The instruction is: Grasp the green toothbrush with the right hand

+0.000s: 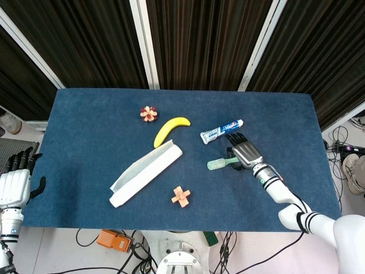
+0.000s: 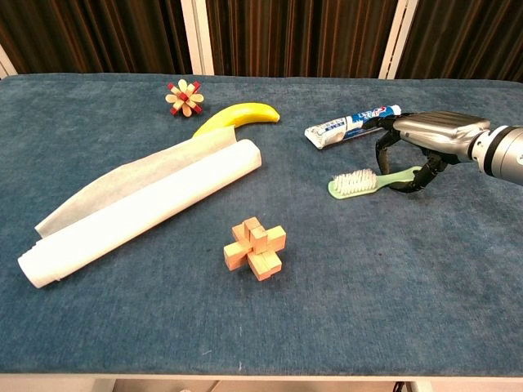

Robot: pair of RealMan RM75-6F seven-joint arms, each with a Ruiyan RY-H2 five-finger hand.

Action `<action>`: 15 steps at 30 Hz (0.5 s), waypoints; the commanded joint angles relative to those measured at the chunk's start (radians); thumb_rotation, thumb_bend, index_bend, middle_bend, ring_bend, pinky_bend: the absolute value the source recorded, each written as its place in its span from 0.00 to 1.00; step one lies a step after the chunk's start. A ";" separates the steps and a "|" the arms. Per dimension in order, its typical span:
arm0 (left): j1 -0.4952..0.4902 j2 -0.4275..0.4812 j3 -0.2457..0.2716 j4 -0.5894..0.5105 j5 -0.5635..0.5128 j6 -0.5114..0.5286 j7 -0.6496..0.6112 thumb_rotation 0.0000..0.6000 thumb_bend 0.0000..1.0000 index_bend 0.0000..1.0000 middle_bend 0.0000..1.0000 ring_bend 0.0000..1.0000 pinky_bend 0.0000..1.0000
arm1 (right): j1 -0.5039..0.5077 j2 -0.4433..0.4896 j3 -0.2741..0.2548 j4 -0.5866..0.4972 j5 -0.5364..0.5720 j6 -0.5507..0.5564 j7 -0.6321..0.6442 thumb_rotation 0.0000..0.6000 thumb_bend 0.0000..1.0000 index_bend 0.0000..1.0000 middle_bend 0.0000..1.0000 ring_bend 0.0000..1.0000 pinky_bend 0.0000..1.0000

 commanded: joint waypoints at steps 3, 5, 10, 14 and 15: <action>0.000 0.000 0.000 0.000 -0.001 0.000 0.000 1.00 0.41 0.17 0.02 0.00 0.05 | -0.006 0.016 -0.001 -0.022 -0.007 0.022 0.014 1.00 0.65 0.70 0.08 0.06 0.06; 0.000 0.000 0.000 -0.001 -0.001 -0.001 0.001 1.00 0.41 0.17 0.02 0.00 0.05 | -0.010 0.025 0.000 -0.035 -0.012 0.037 0.022 1.00 0.65 0.70 0.08 0.06 0.06; 0.000 0.000 0.000 -0.002 -0.004 0.000 0.003 1.00 0.41 0.17 0.02 0.00 0.05 | -0.017 0.049 0.006 -0.068 -0.025 0.081 0.029 1.00 0.65 0.71 0.08 0.06 0.06; 0.000 -0.001 0.000 -0.002 -0.004 0.000 0.004 1.00 0.41 0.17 0.02 0.00 0.05 | -0.020 0.074 0.015 -0.111 -0.039 0.121 0.024 1.00 0.65 0.71 0.08 0.07 0.06; 0.000 -0.001 0.000 -0.003 -0.004 0.000 0.005 1.00 0.41 0.17 0.02 0.00 0.05 | -0.021 0.080 0.019 -0.123 -0.042 0.132 0.023 1.00 0.65 0.72 0.08 0.07 0.06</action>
